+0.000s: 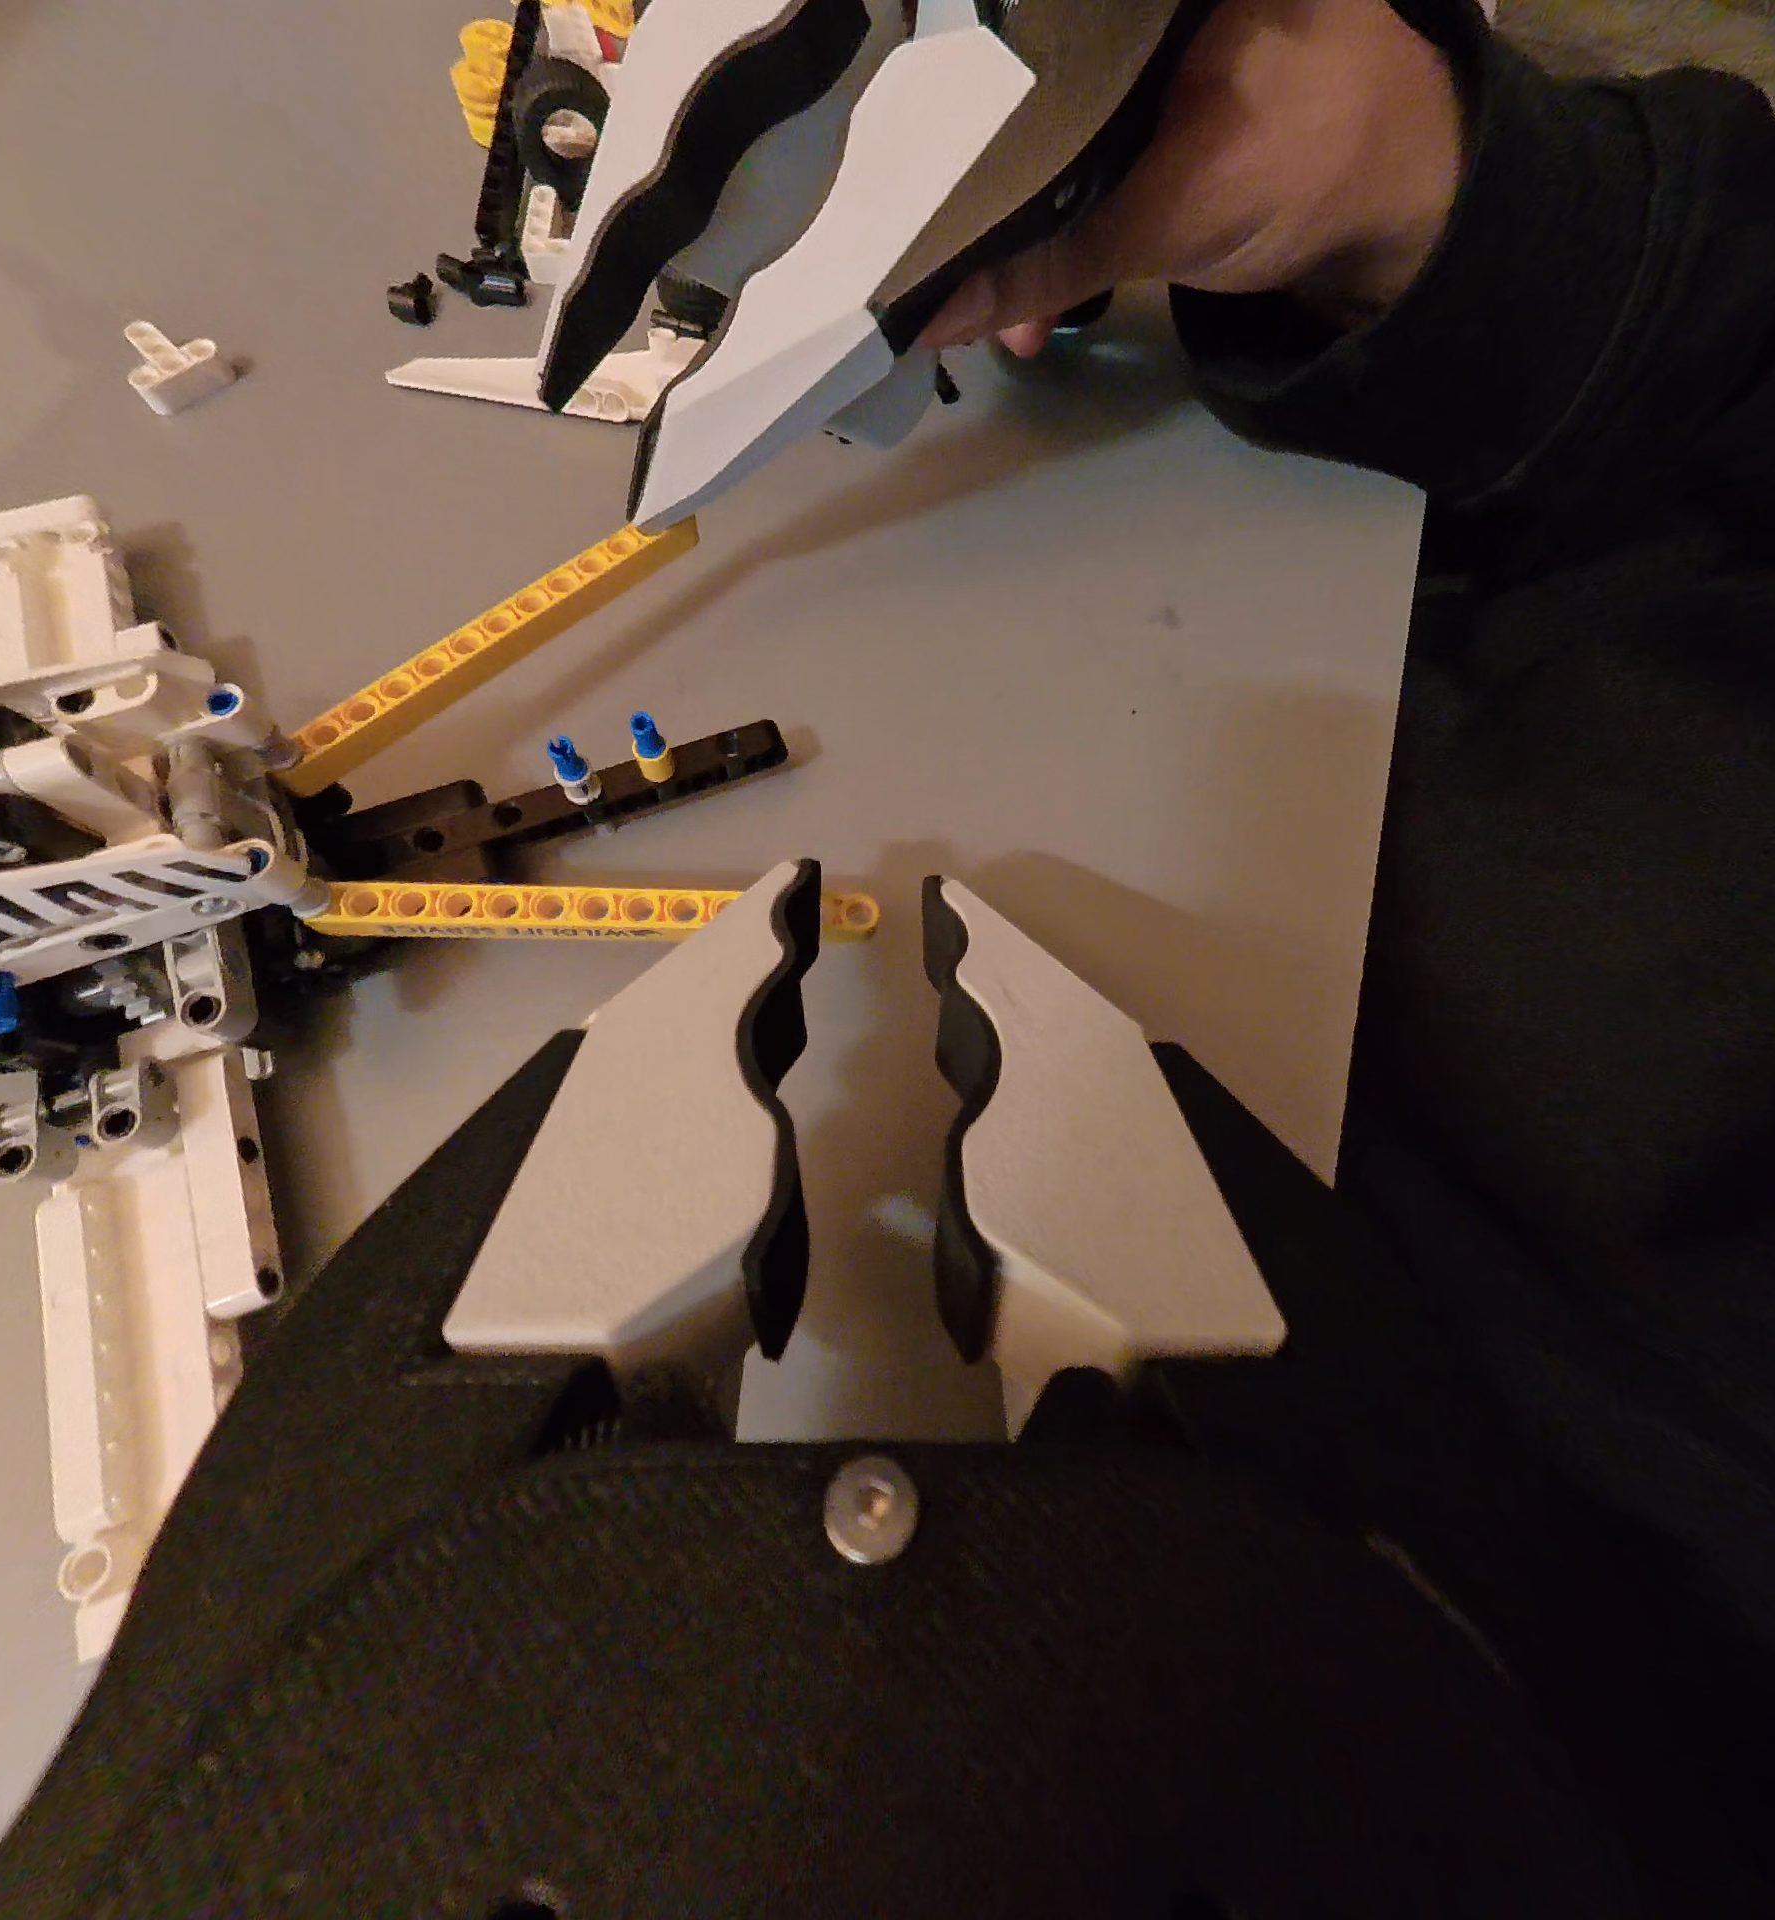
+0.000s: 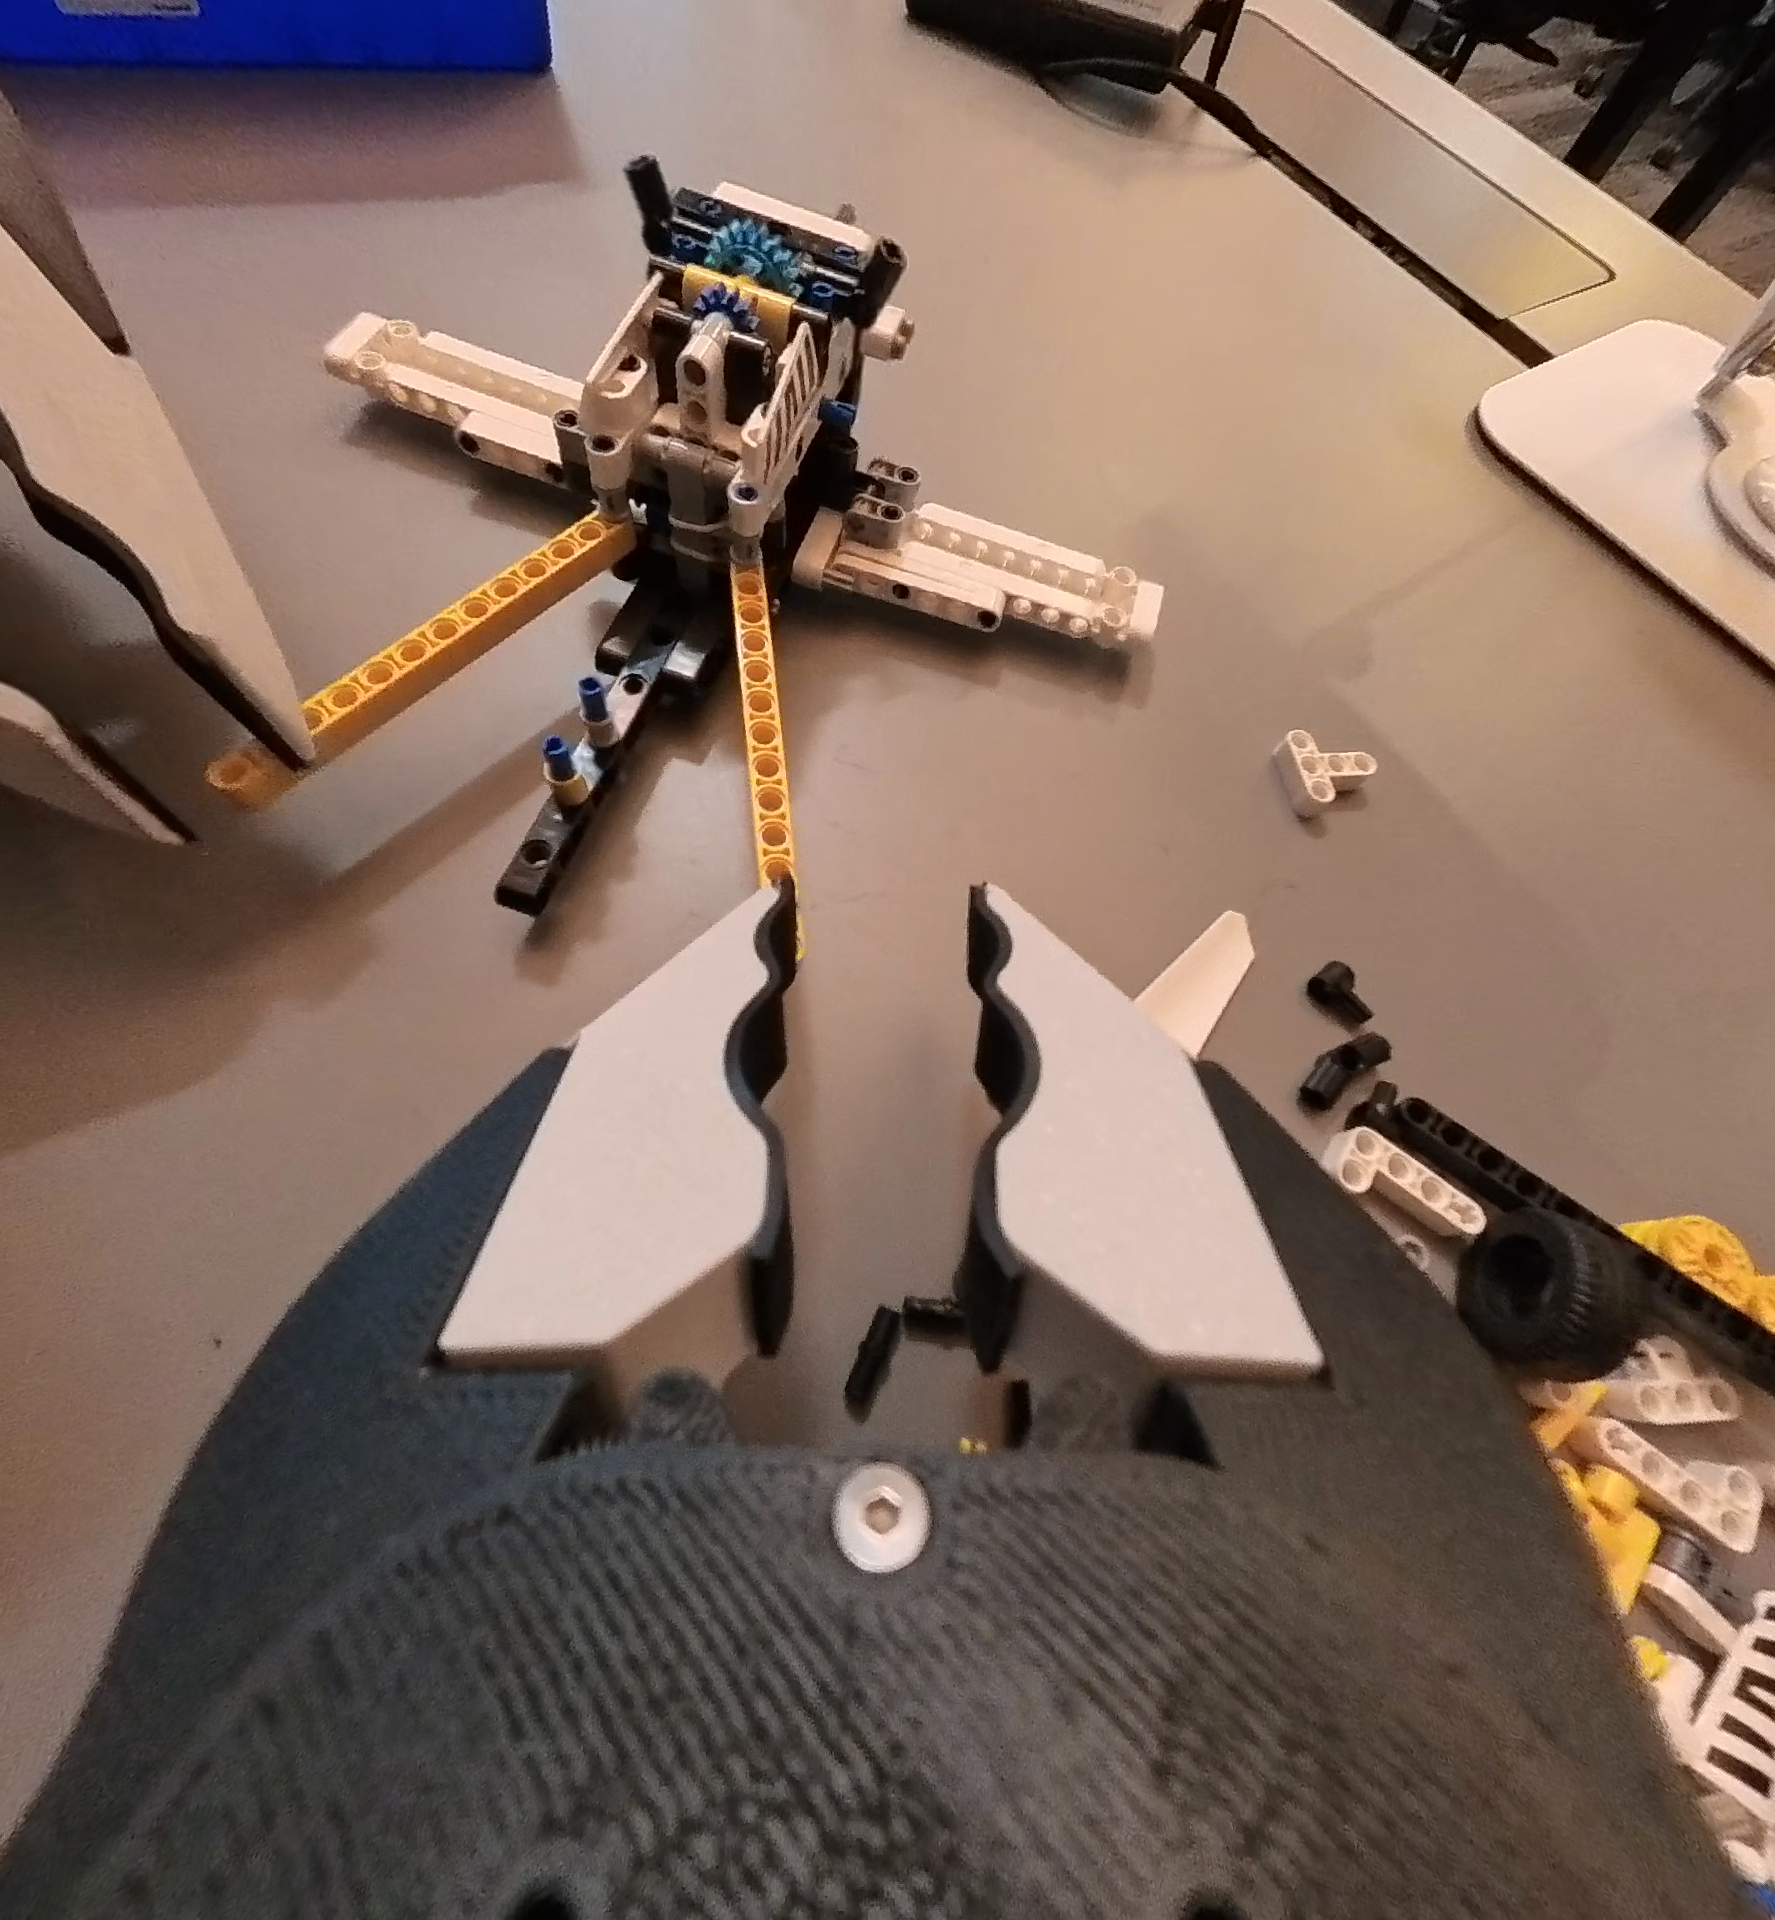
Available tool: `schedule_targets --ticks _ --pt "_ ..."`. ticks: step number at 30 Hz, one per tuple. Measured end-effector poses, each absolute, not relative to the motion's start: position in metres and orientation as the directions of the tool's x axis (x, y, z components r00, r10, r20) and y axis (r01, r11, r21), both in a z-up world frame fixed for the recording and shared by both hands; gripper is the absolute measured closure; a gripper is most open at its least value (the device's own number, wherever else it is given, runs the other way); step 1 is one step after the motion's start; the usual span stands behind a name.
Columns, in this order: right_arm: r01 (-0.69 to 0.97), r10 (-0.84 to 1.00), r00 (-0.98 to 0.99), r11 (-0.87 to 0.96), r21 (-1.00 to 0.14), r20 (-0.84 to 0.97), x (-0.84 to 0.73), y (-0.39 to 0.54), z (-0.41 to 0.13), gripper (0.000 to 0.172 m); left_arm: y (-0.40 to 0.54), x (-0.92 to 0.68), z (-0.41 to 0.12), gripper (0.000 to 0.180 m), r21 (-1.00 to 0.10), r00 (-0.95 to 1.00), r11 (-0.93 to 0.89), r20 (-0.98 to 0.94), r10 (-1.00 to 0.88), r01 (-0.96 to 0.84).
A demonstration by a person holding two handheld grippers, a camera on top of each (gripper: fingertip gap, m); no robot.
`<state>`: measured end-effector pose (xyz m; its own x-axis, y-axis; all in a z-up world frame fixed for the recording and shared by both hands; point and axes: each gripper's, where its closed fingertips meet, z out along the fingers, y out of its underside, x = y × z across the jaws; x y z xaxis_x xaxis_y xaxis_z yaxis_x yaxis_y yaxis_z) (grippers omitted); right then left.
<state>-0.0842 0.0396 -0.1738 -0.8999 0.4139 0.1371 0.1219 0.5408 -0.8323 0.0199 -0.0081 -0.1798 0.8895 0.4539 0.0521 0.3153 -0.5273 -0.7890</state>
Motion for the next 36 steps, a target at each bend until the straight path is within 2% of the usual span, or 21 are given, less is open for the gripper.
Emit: schedule_targets --ticks 20,28,30,33,36 --pt "0.106 0.459 -0.865 0.563 -0.82 0.203 -0.095 0.044 -0.176 0.142 -0.031 0.028 -0.177 0.163 -0.734 0.873 -0.569 0.066 0.483 0.37" --pt "0.097 0.47 -0.857 0.551 -0.829 0.212 -0.097 0.044 -0.173 0.141 -0.03 0.03 -0.173 0.16 -0.748 0.878 -0.553 0.08 0.472 0.366" --pt "0.071 0.473 -0.851 0.533 -0.843 0.228 -0.097 0.044 -0.166 0.14 -0.021 0.037 -0.161 0.156 -0.797 0.9 -0.496 0.128 0.417 0.344" --pt "0.014 0.489 -0.835 0.478 -0.878 0.253 -0.096 0.043 -0.148 0.138 -0.011 0.038 -0.129 0.15 -0.897 0.913 -0.307 0.201 0.355 0.317" --pt "-0.043 0.49 -0.832 0.41 -0.911 0.261 -0.09 0.04 -0.13 0.138 -0.018 0.018 -0.111 0.148 -0.929 0.871 -0.158 0.241 0.429 0.335"
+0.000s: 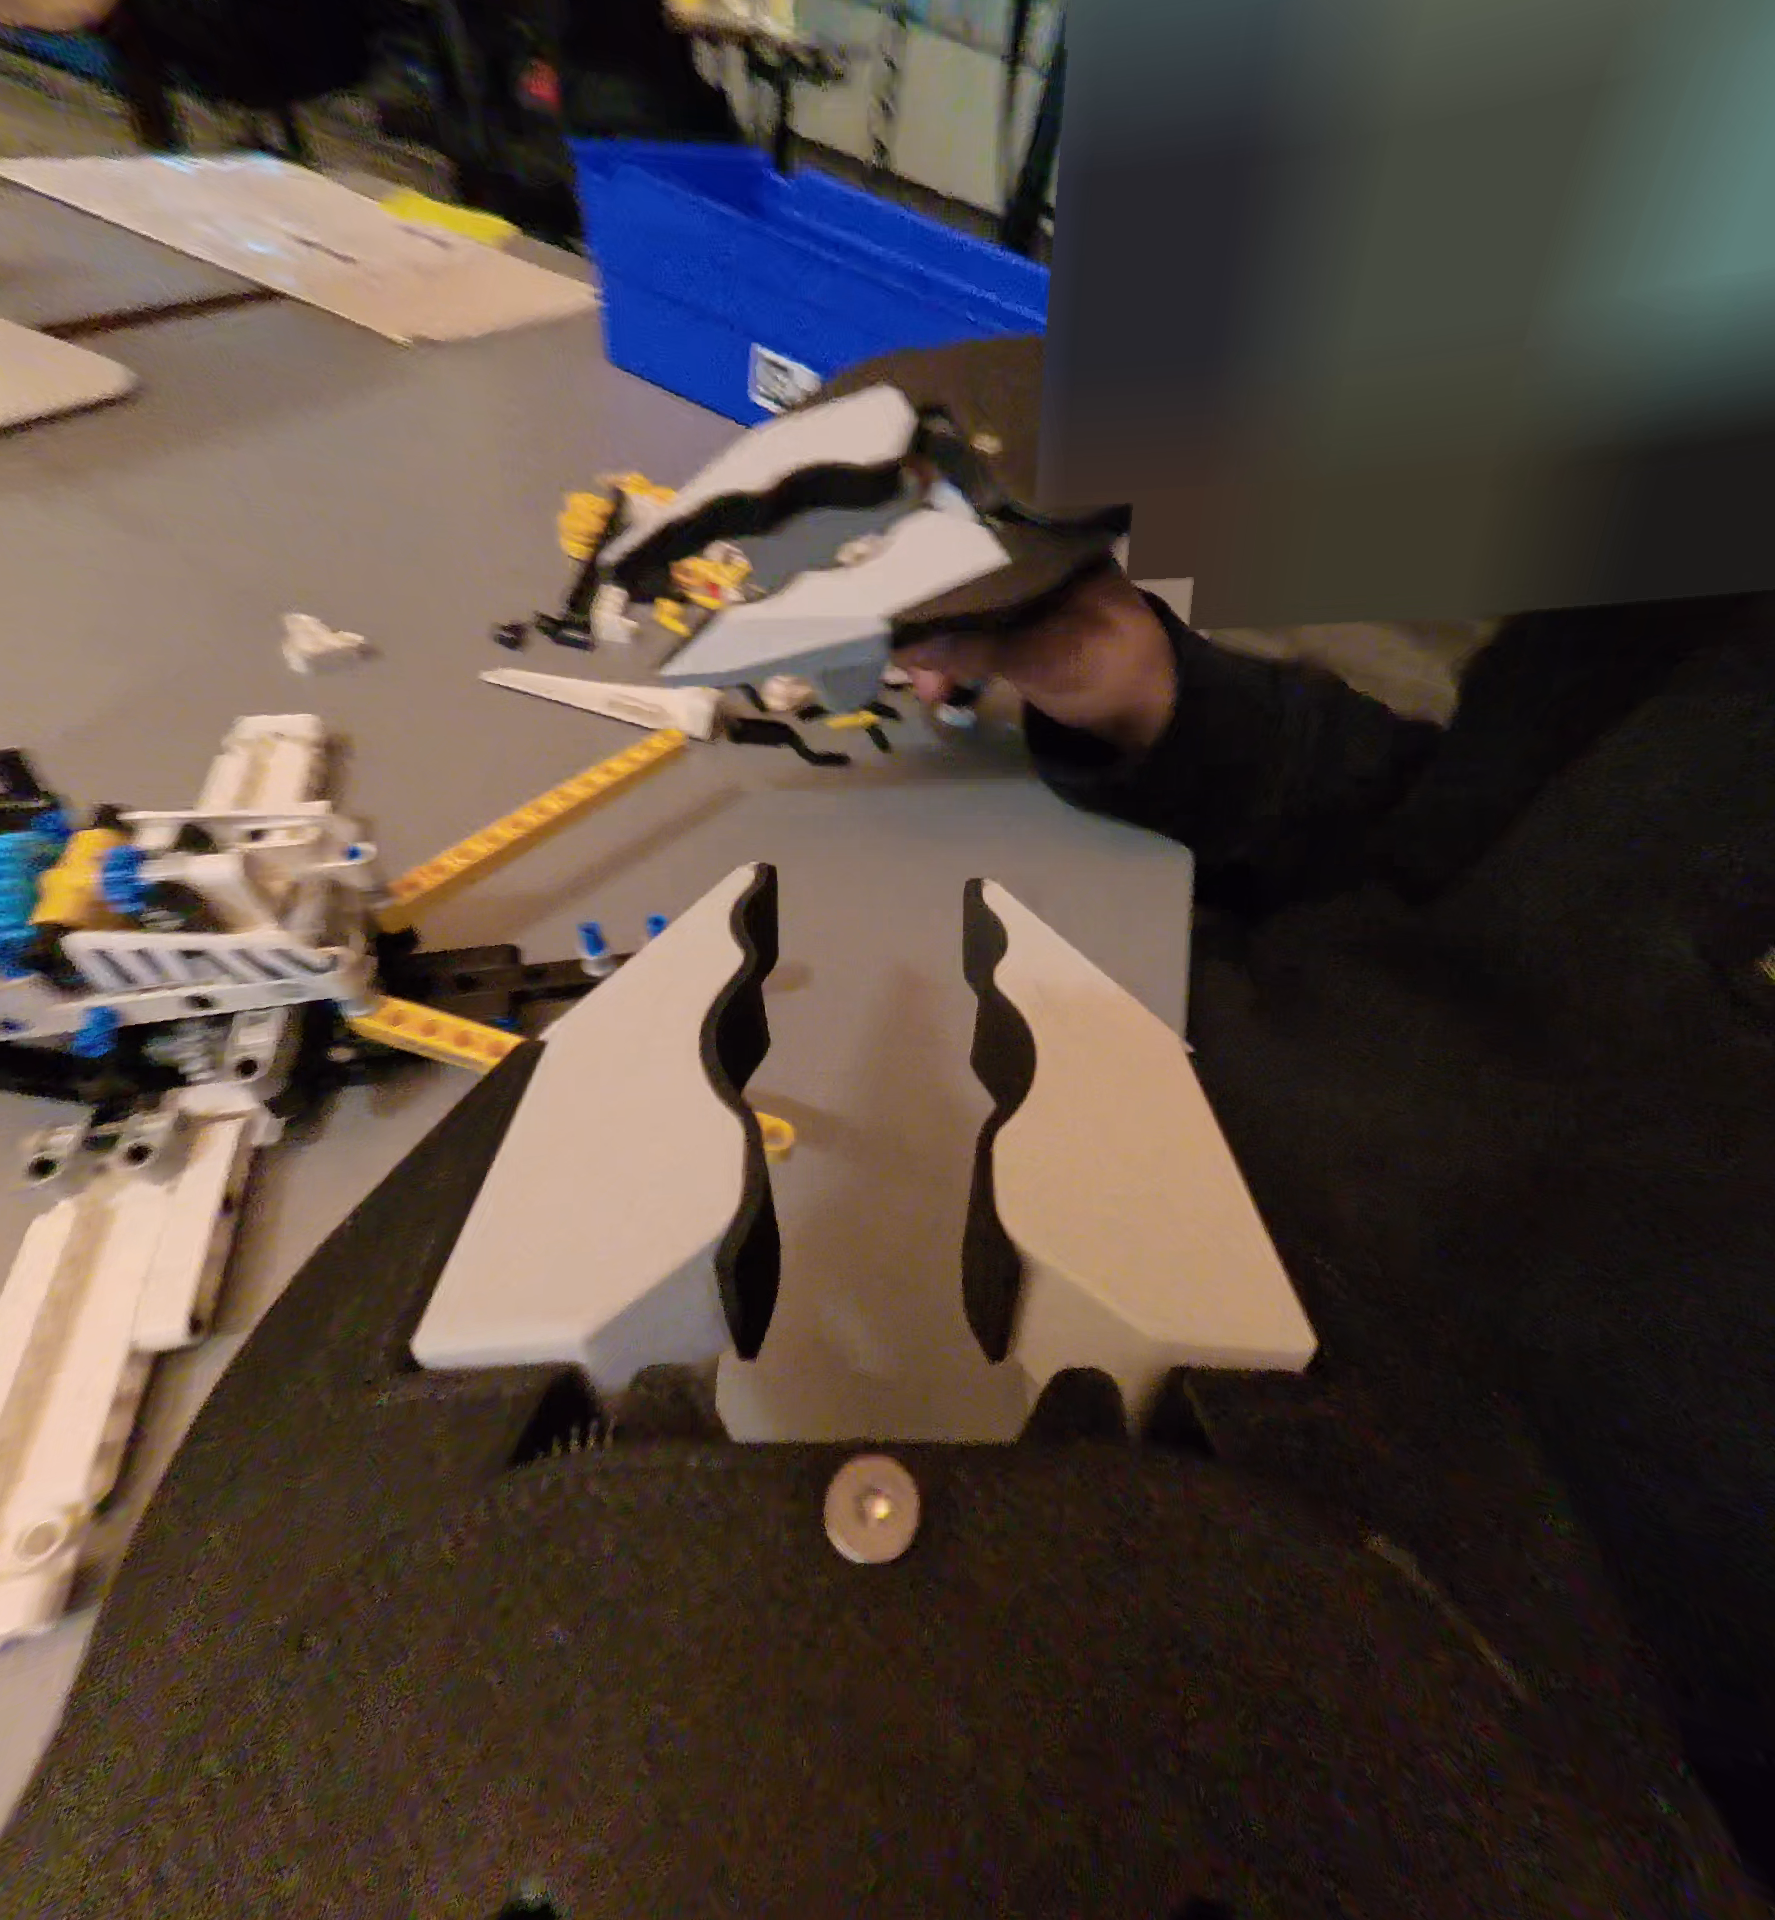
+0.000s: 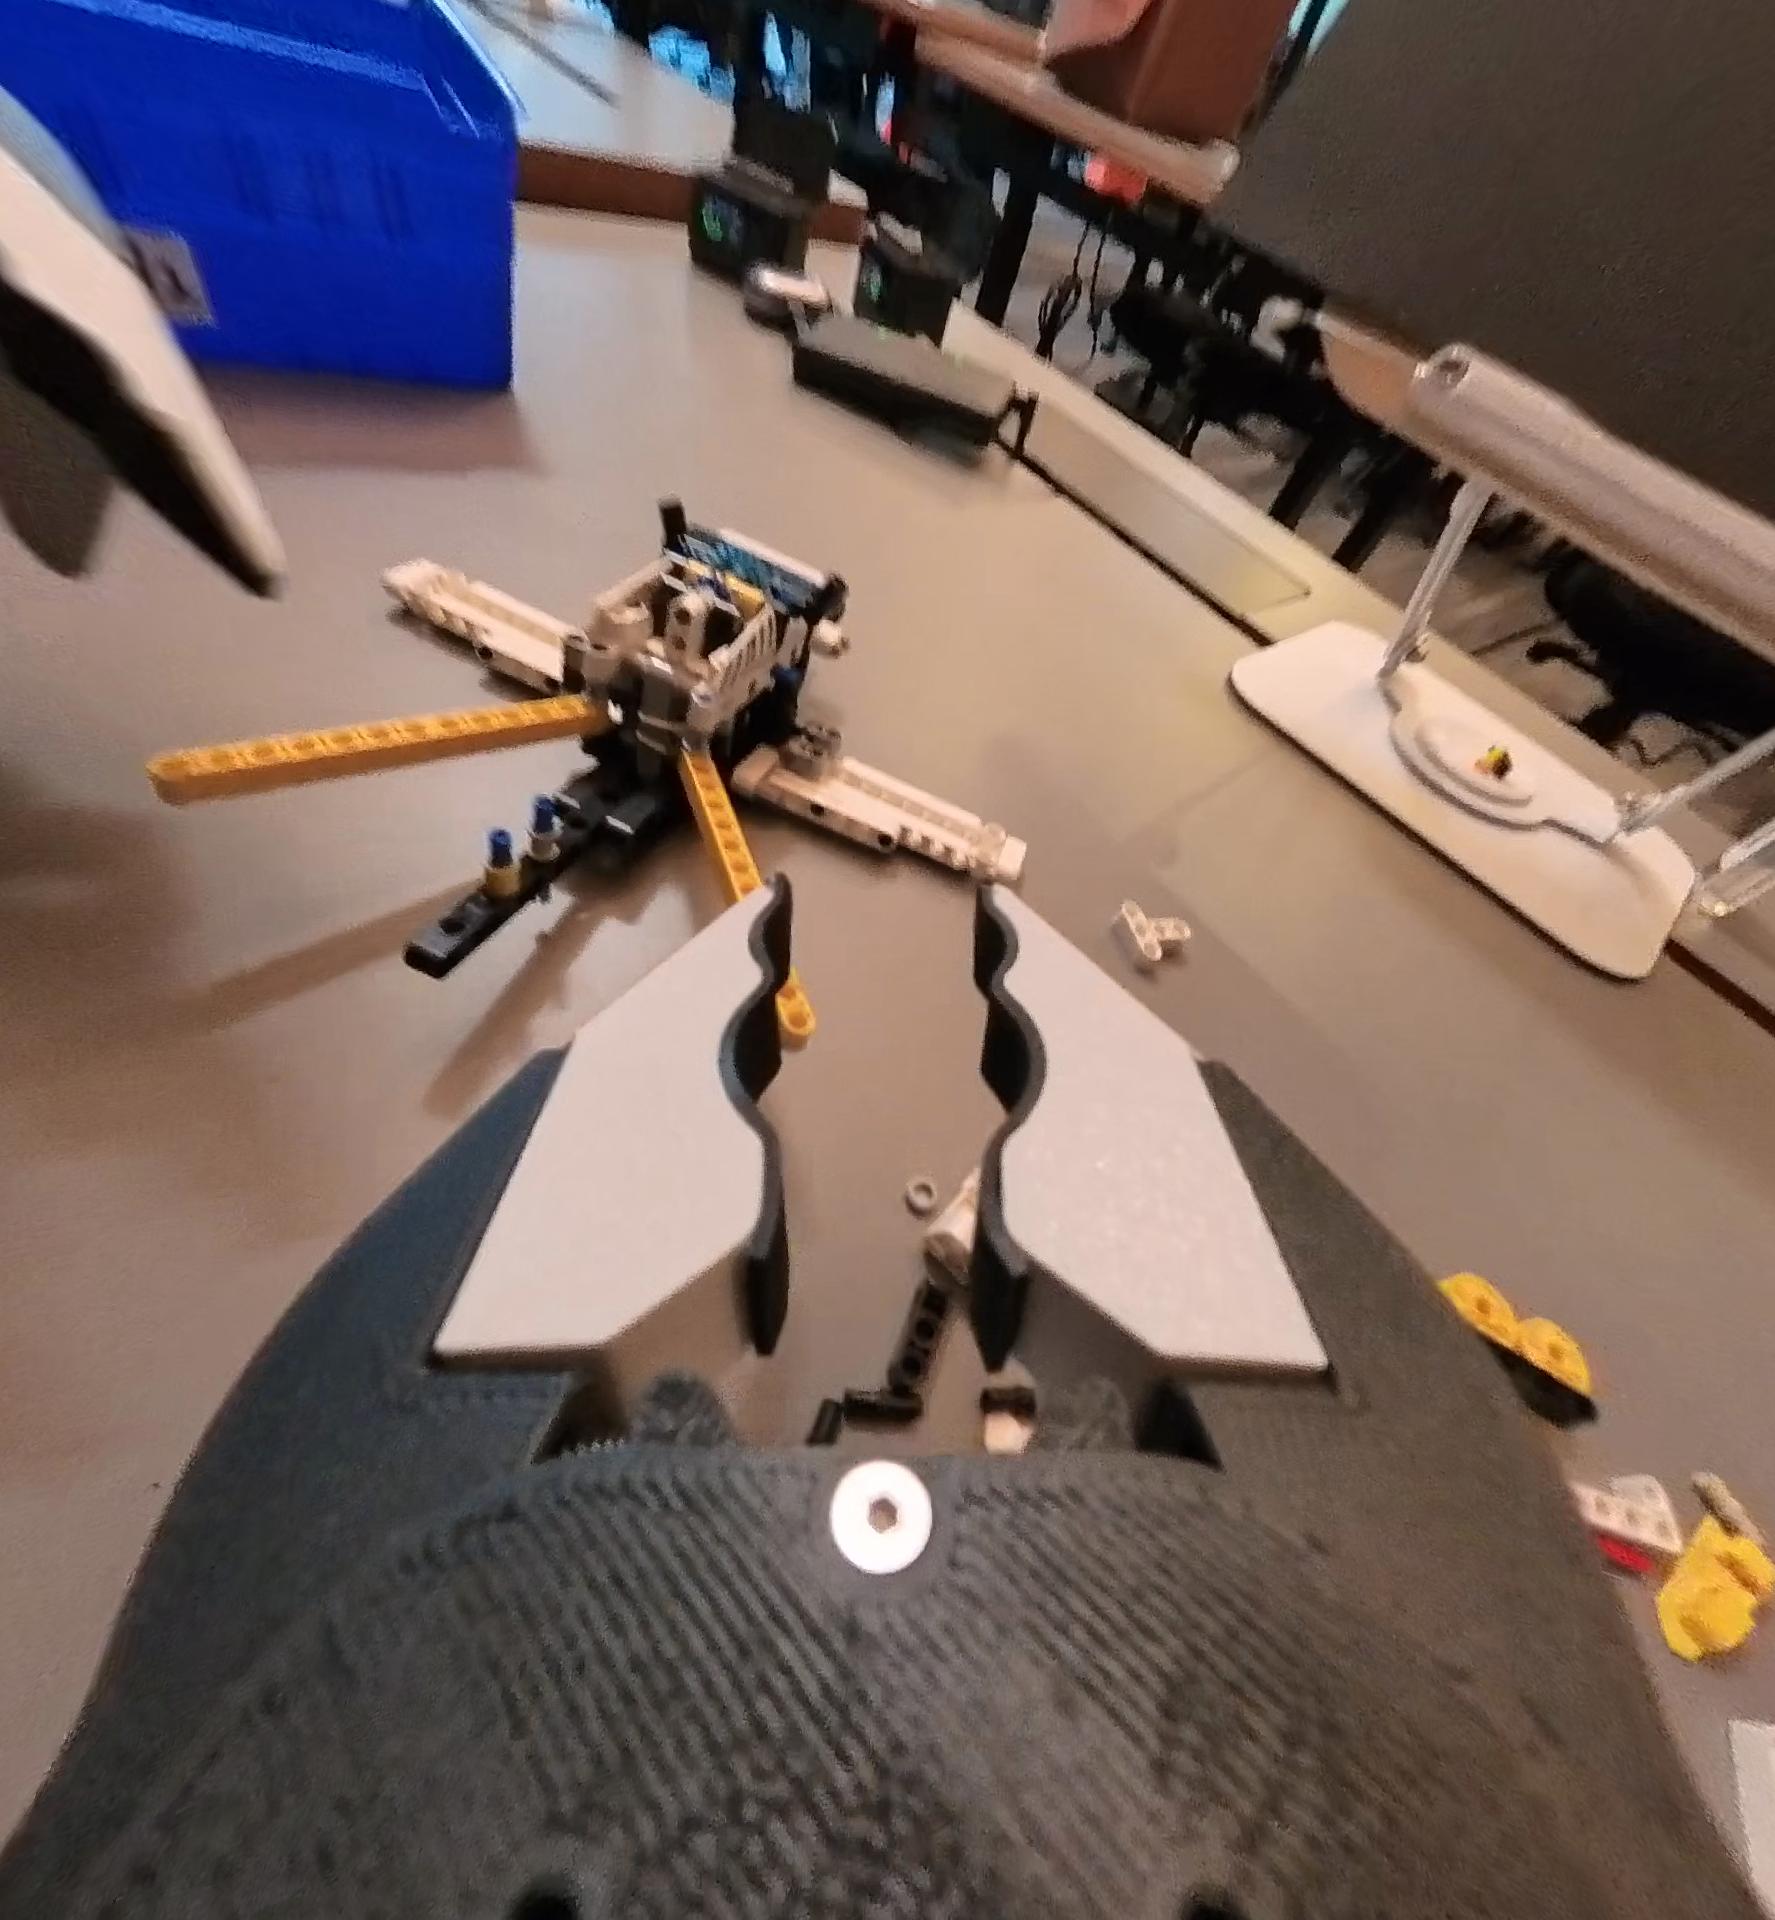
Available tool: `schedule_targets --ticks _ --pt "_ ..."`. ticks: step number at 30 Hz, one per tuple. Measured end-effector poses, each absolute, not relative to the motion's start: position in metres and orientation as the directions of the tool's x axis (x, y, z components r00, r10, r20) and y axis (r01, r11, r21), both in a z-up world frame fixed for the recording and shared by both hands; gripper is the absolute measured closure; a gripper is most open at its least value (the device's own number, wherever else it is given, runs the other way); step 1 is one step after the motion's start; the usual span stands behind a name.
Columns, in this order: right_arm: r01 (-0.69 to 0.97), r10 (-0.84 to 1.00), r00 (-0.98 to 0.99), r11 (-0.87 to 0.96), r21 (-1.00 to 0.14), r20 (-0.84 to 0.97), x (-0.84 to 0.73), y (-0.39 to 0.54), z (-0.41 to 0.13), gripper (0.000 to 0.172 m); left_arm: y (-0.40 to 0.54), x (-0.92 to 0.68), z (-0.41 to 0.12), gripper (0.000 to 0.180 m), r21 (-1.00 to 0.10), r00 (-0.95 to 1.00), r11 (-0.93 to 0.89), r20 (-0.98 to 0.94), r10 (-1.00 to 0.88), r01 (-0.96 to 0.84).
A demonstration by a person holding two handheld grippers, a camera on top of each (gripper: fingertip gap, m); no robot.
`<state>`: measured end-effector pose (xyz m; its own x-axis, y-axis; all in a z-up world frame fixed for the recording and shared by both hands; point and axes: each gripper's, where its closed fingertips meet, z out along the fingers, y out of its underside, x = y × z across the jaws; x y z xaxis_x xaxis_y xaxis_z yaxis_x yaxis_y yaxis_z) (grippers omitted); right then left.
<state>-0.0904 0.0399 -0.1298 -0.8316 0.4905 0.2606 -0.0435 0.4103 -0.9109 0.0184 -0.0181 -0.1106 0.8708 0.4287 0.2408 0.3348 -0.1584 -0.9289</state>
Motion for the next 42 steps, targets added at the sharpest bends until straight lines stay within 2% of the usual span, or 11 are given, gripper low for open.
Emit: schedule_targets --ticks 5,13,18,21,26,30,32,34,37,42 --pt "-0.116 0.413 -0.878 0.302 -0.946 0.24 -0.066 0.023 -0.111 0.139 -0.028 -0.007 -0.108 0.148 -0.936 0.788 -0.075 0.245 0.564 0.345" --pt "0.029 0.29 -0.956 0.258 -0.966 0.049 -0.041 -0.001 -0.119 0.142 -0.027 -0.012 -0.095 0.147 -0.94 0.753 0.03 0.29 0.591 0.339" --pt "0.153 0.235 -0.968 0.265 -0.952 -0.09 -0.032 -0.012 -0.13 0.145 -0.02 -0.013 -0.13 0.143 -0.916 0.75 -0.156 0.196 0.631 0.37" --pt "0.167 0.25 -0.964 0.324 -0.931 -0.086 -0.034 -0.017 -0.142 0.149 -0.023 -0.02 -0.144 0.138 -0.899 0.721 -0.254 0.093 0.687 0.358" --pt "0.126 0.255 -0.967 0.419 -0.899 -0.017 -0.034 -0.026 -0.158 0.155 -0.021 -0.025 -0.15 0.137 -0.89 0.719 -0.289 0.06 0.693 0.352" --pt "0.1 0.261 -0.965 0.472 -0.876 0.031 -0.036 -0.028 -0.167 0.159 -0.021 -0.028 -0.16 0.144 -0.87 0.73 -0.347 0.023 0.683 0.351" --pt "0.105 0.255 -0.967 0.47 -0.877 0.021 -0.035 -0.029 -0.167 0.159 -0.022 -0.028 -0.161 0.144 -0.871 0.738 -0.336 0.044 0.673 0.358" --pt "0.109 0.25 -0.968 0.47 -0.876 0.014 -0.036 -0.03 -0.167 0.168 -0.025 -0.027 -0.158 0.144 -0.88 0.737 -0.301 0.079 0.671 0.369" --pt "0.132 0.246 -0.969 0.46 -0.878 -0.017 -0.036 -0.03 -0.168 0.169 -0.023 -0.022 -0.145 0.144 -0.891 0.737 -0.266 0.104 0.668 0.367" --pt "0.2 0.228 -0.968 0.44 -0.875 -0.106 -0.036 -0.03 -0.167 0.169 -0.016 -0.012 -0.138 0.144 -0.896 0.661 -0.319 -0.04 0.75 0.308"
